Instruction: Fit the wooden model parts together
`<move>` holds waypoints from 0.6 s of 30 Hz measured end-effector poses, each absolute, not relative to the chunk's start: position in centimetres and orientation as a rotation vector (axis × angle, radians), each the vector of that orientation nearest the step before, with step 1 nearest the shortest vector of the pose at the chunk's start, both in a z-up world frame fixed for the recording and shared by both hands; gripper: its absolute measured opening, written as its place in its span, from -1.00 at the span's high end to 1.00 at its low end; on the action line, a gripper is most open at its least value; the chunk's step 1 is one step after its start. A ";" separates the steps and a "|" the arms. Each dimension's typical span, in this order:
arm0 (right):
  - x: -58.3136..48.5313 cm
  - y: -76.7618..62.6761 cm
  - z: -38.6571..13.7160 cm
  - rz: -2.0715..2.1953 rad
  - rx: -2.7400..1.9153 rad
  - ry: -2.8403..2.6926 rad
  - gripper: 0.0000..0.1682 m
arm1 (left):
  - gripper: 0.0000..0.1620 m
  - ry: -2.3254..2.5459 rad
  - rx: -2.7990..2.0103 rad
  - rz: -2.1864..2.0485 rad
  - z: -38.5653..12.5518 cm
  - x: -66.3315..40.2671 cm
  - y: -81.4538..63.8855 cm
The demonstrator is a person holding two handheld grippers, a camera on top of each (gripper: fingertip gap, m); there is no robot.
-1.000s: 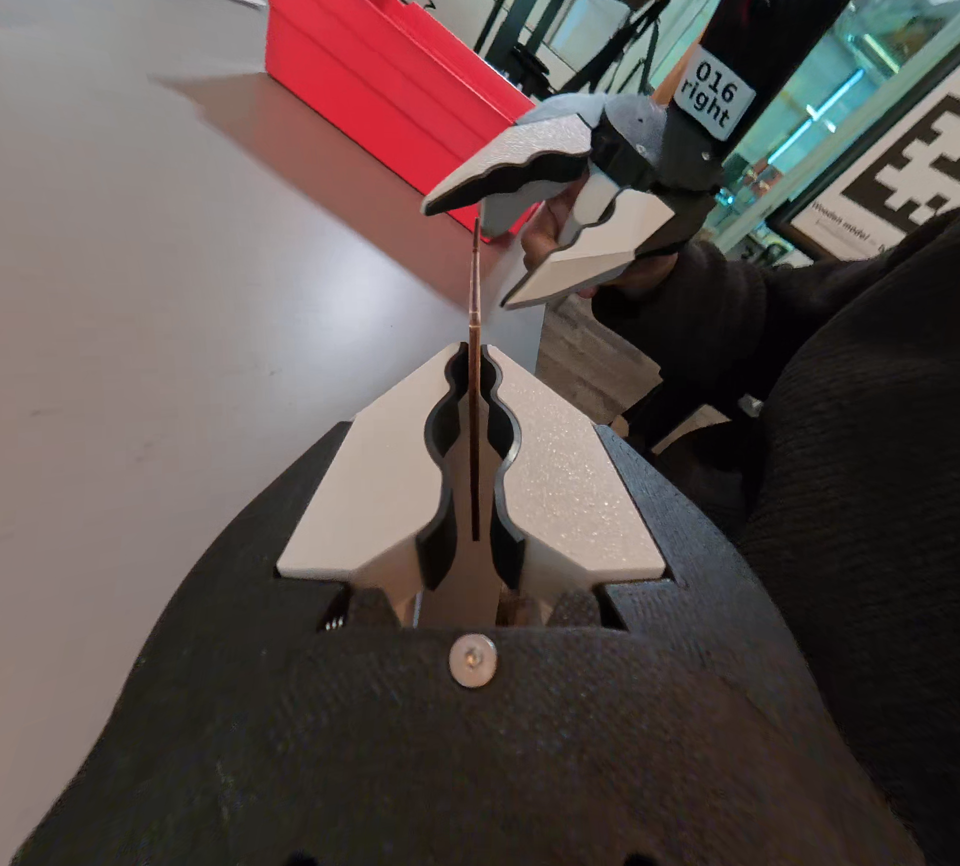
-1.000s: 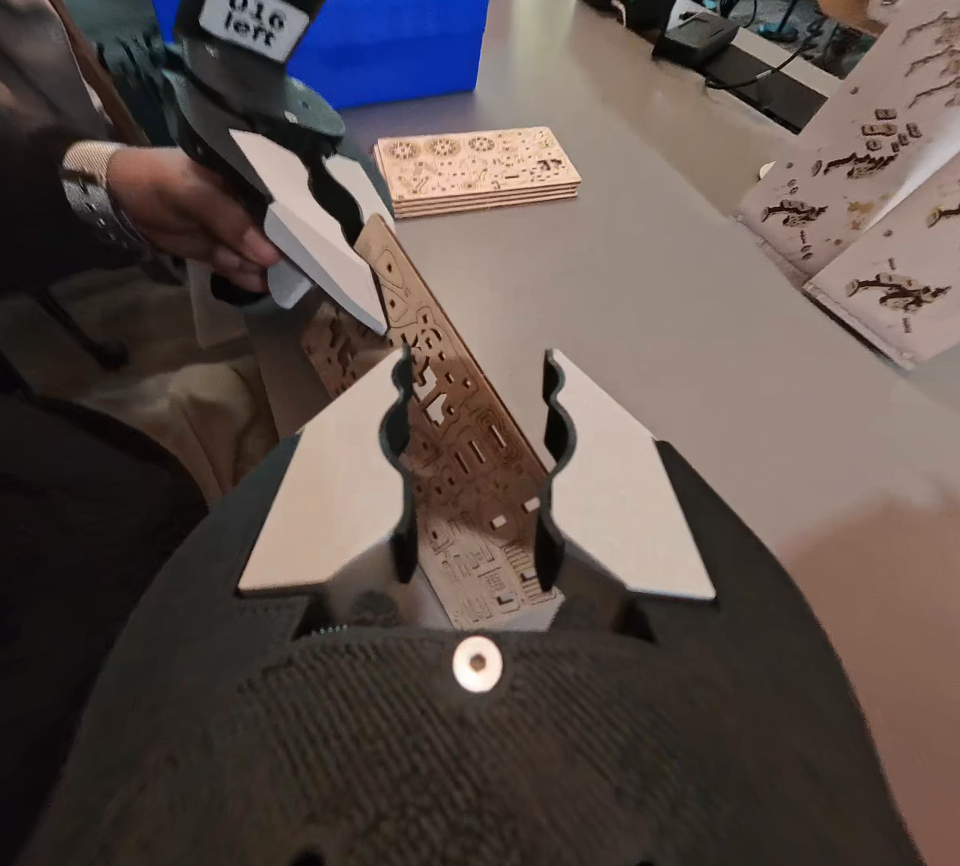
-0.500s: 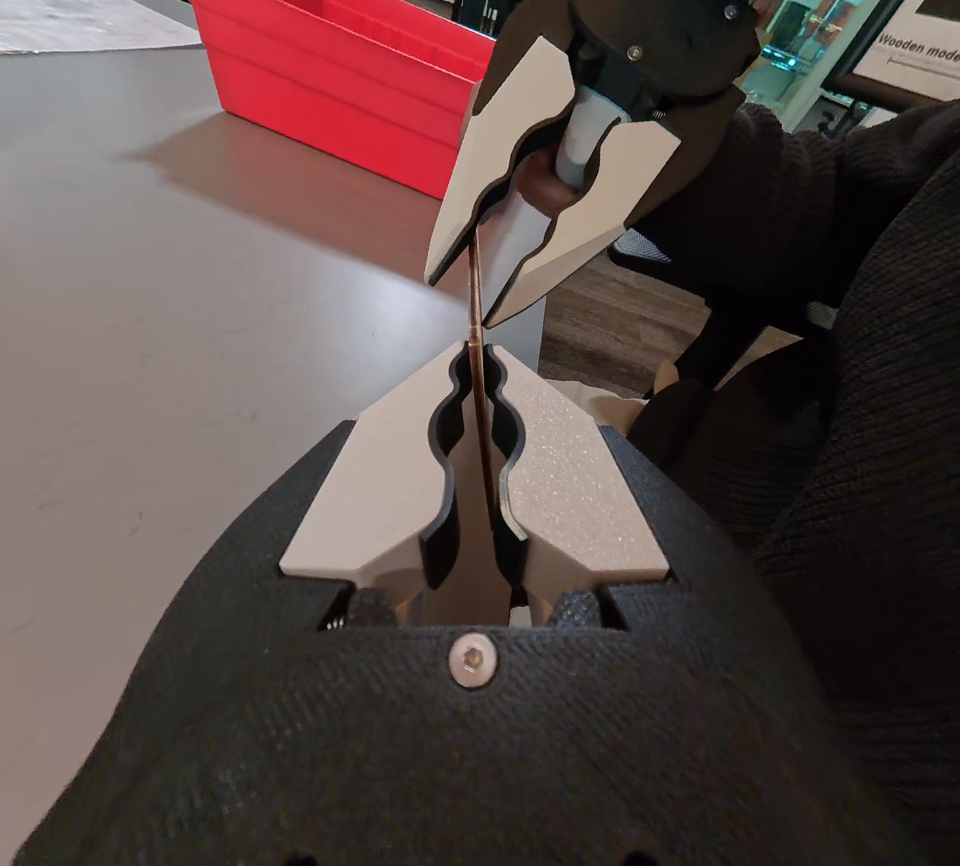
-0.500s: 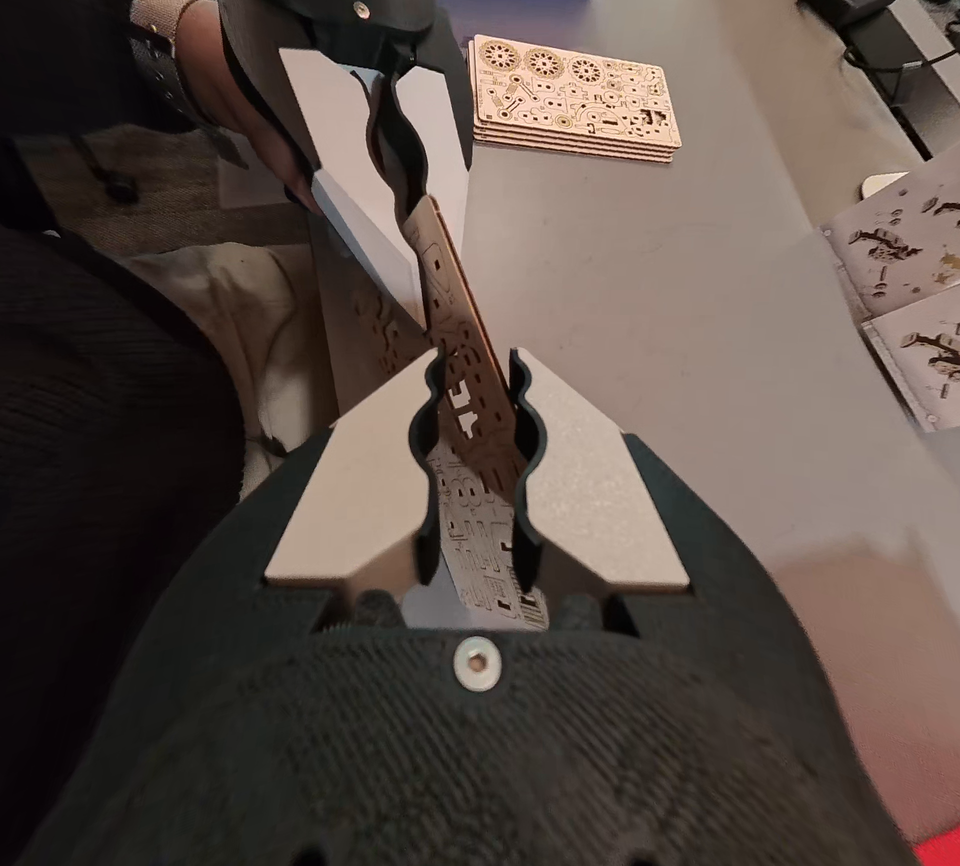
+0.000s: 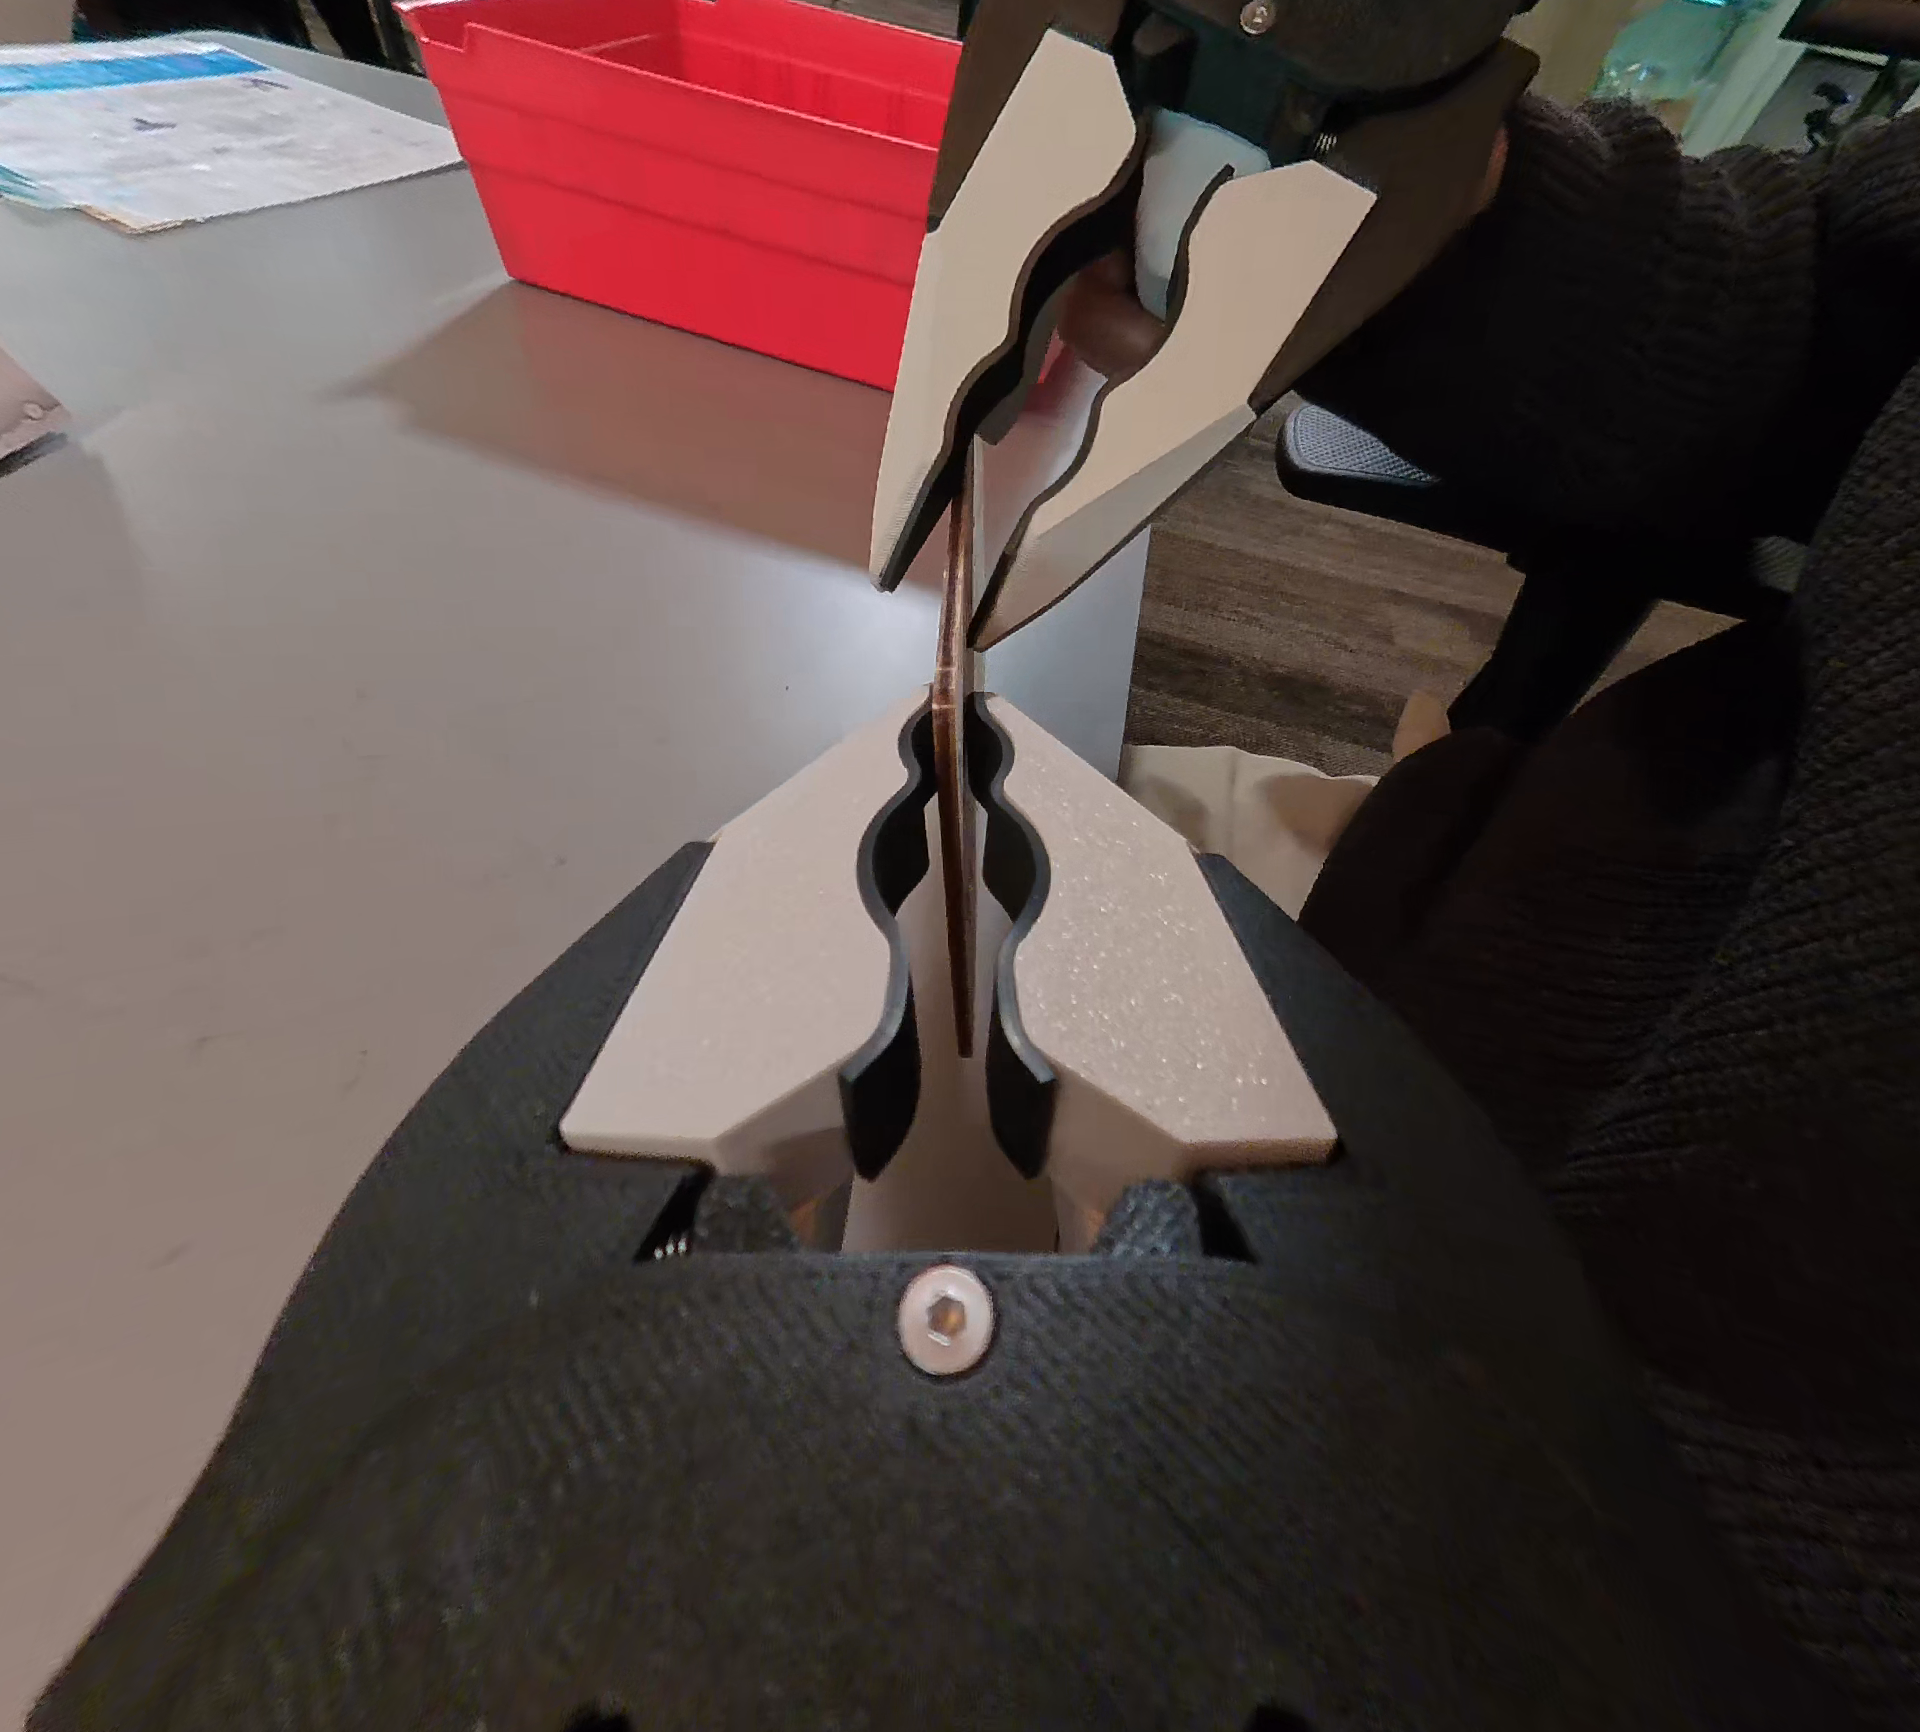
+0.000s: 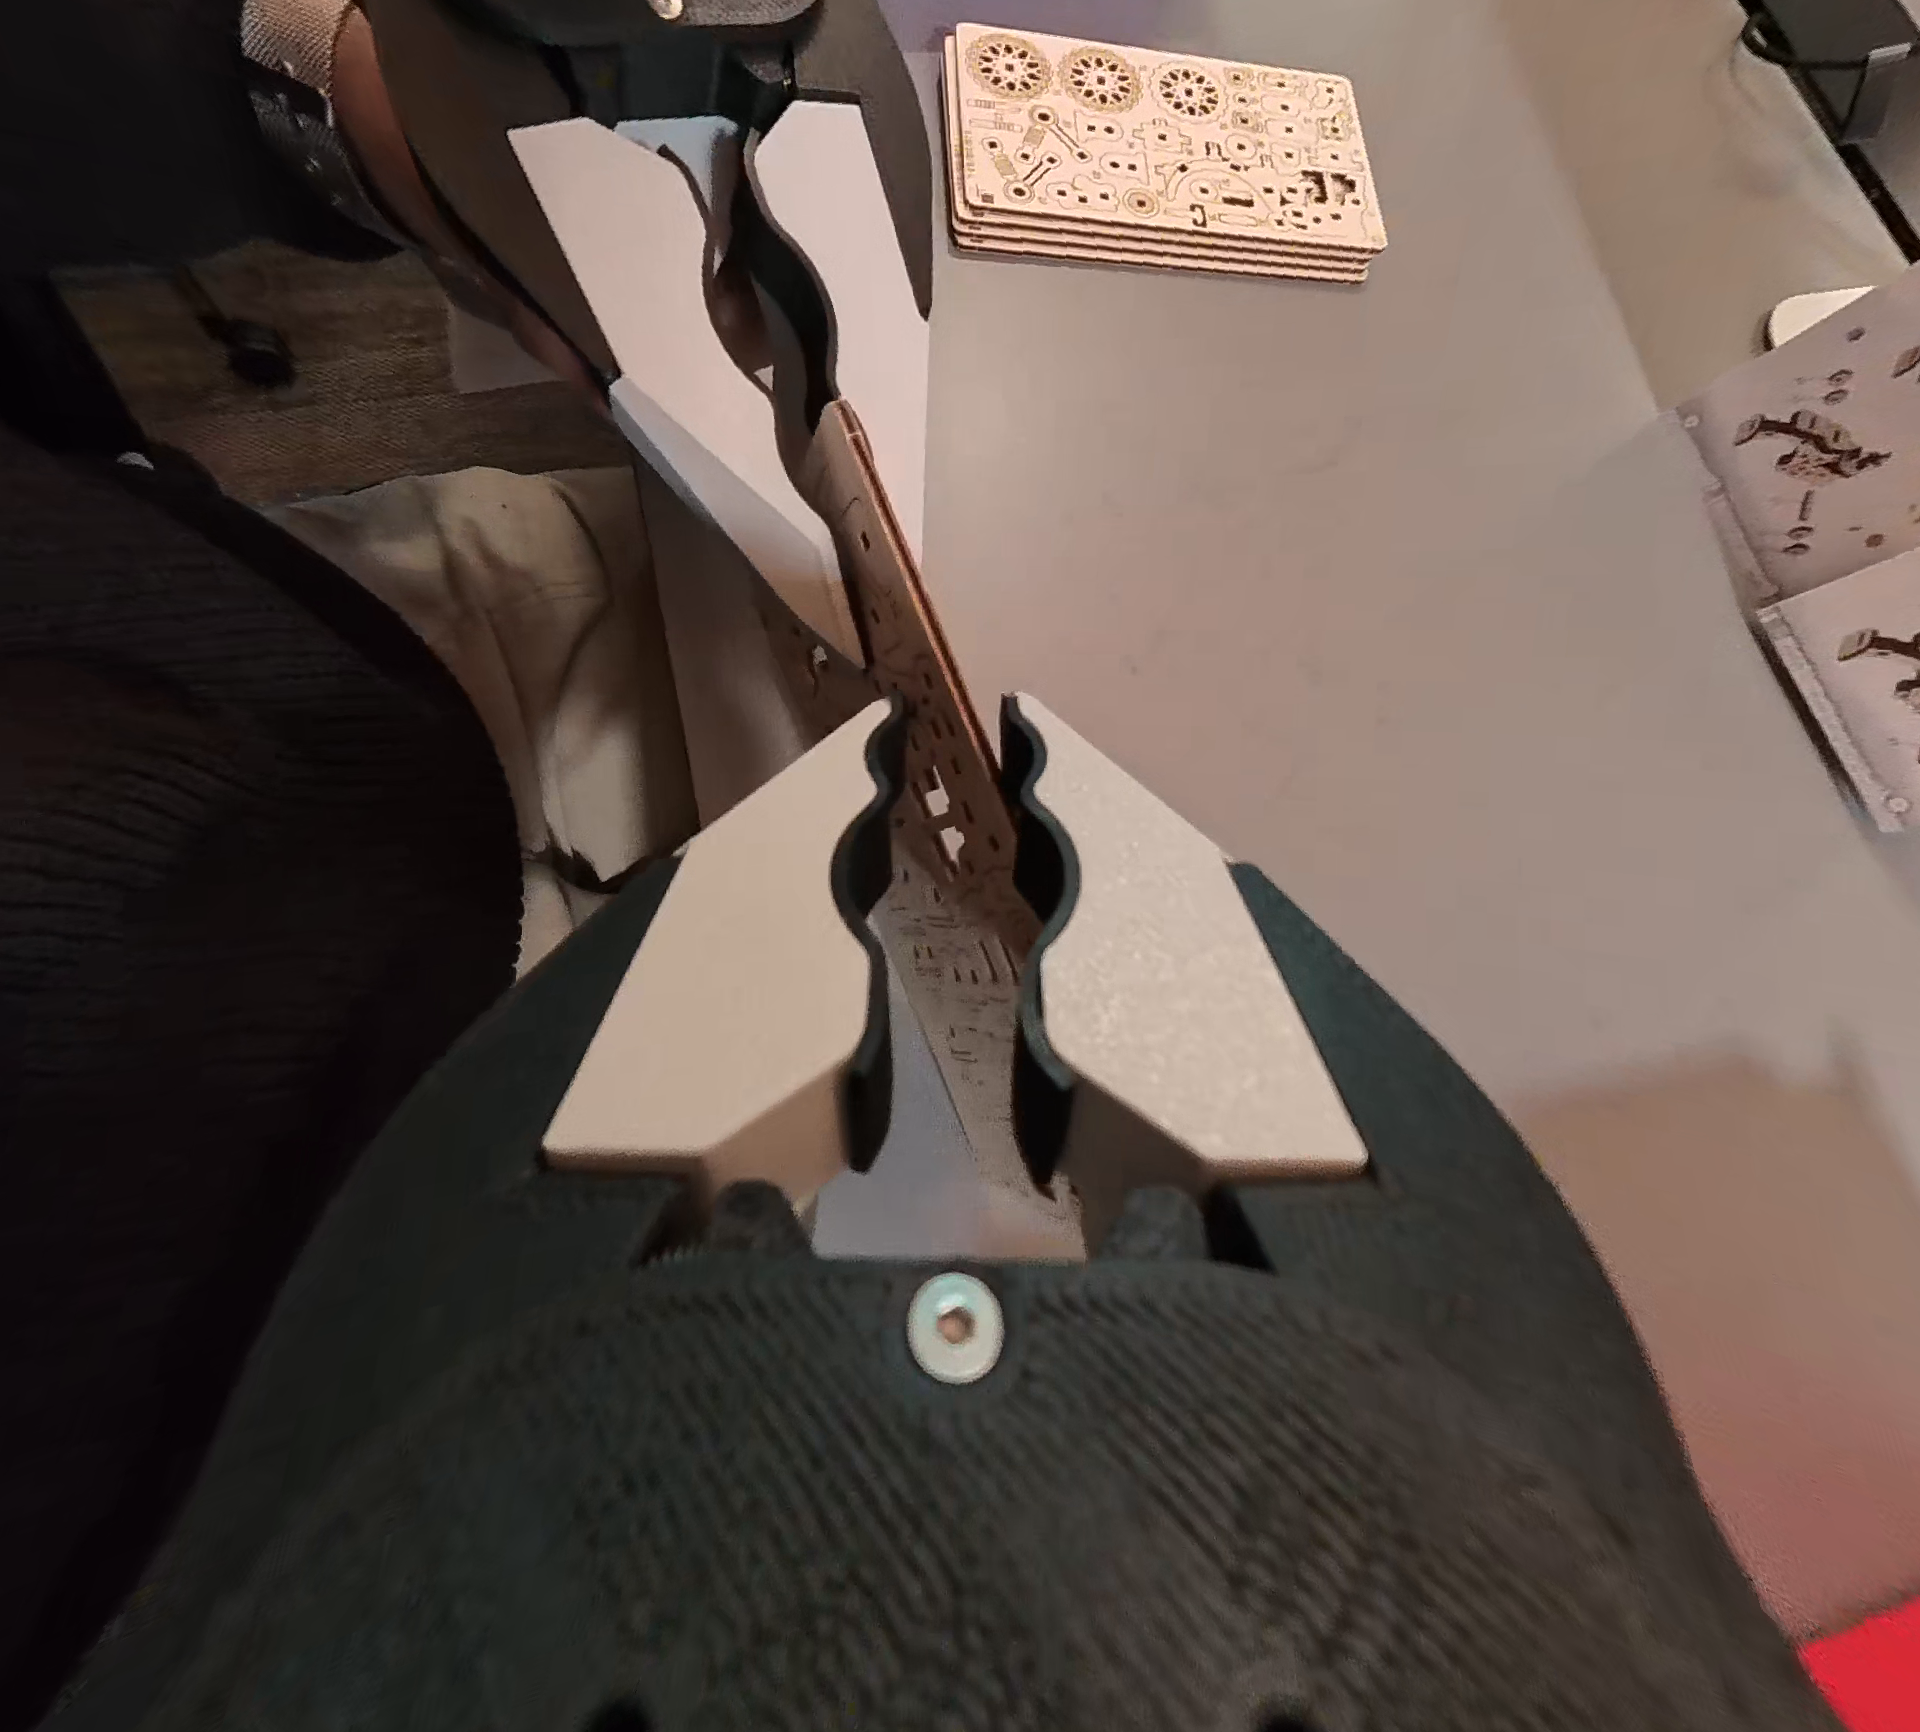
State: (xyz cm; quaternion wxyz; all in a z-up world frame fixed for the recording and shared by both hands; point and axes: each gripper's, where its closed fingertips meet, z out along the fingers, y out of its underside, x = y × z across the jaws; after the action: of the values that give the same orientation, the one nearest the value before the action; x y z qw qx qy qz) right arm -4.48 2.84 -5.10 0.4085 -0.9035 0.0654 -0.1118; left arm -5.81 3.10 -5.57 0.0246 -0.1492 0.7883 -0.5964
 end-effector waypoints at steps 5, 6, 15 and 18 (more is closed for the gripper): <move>-4.3 2.9 -5.4 -0.310 -2.297 0.163 0.84 | 0.99 2.446 -0.493 -1.807 -5.9 -5.6 3.1; -4.3 2.9 -5.6 -0.320 -2.306 0.158 0.85 | 0.99 2.457 -0.489 -1.785 -6.2 -5.6 3.1; -4.2 3.0 -5.6 -0.355 -2.302 0.152 0.88 | 0.98 2.469 -0.555 -1.810 -6.4 -5.3 3.2; -4.1 3.0 -5.6 -0.374 -2.296 0.156 0.91 | 0.96 2.464 -0.593 -1.819 -6.4 -5.1 3.2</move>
State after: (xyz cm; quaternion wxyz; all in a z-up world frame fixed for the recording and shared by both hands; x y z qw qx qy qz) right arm -4.05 3.01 -5.64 0.3942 -0.9050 0.0613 -0.1475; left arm -5.09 3.23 -6.37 0.0107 -0.1902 0.7898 -0.5831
